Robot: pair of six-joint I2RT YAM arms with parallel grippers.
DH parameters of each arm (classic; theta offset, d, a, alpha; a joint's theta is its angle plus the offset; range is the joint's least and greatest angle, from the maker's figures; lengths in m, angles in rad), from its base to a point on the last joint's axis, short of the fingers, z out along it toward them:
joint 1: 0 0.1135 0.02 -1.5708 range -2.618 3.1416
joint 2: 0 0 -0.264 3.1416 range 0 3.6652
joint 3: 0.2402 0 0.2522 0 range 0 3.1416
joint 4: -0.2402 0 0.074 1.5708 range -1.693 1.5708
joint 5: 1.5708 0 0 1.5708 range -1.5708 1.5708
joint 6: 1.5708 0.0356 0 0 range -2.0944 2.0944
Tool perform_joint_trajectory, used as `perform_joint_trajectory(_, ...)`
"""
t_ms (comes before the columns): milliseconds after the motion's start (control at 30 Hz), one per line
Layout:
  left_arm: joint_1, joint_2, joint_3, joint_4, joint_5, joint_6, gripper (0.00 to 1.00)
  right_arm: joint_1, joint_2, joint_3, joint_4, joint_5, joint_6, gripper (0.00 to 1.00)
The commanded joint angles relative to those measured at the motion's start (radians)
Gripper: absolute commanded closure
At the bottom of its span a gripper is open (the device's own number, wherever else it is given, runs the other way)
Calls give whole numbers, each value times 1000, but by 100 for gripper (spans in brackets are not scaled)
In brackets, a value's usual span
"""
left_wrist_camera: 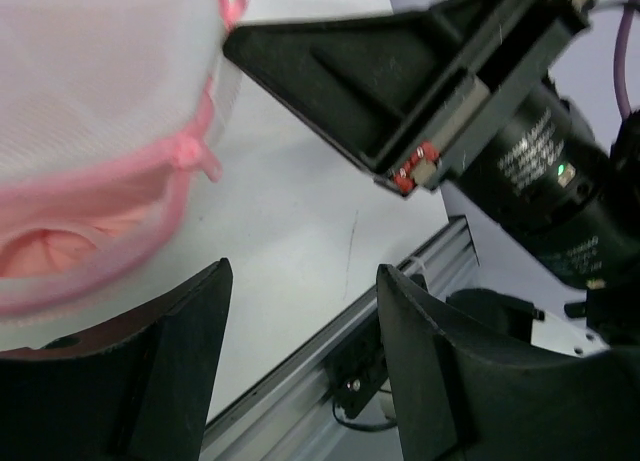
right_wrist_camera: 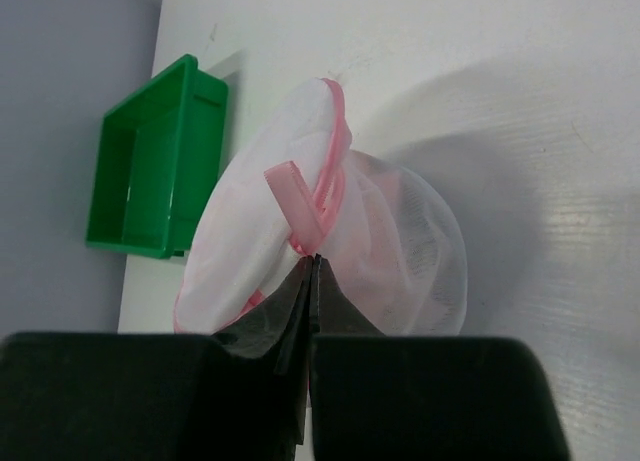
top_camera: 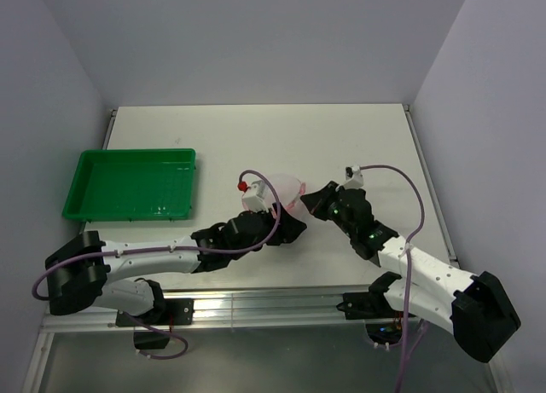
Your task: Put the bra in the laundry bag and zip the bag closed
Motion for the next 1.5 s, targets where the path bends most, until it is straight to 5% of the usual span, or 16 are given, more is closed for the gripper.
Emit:
perform_joint_trajectory(0,-3,19,45,52,-85,-49,34,-5,-43,-61,128,13,-15,100)
perform_joint_trajectory(167,-1,20,-27,195,-118,-81,39,-5,-99,-130,231,14,-43,100)
perform_joint_trajectory(400,-1,60,20,153,-130,-93,41,-5,-145,-133,209,6,-66,99)
perform_joint_trajectory(467,-3,52,14,123,-145,-90,41,-6,-164,-77,67,46,-79,85)
perform_joint_trajectory(600,0,20,-38,161,-174,-118,41,-5,-168,-6,-112,106,-100,27)
perform_joint_trajectory(667,2,22,-20,123,-176,-115,41,-3,-138,3,-106,71,-89,14)
perform_joint_trajectory(733,2,17,-32,148,-170,-118,42,-5,-107,32,-112,43,-84,12)
perform_joint_trajectory(1067,17,-57,-67,150,-162,-92,41,-5,17,92,-112,83,-37,13)
perform_joint_trajectory(1233,23,-50,-87,168,-132,-105,41,-8,56,115,-80,37,-44,31)
perform_joint_trajectory(1467,43,-38,-95,175,-96,-118,41,-6,46,109,-36,26,-72,74)
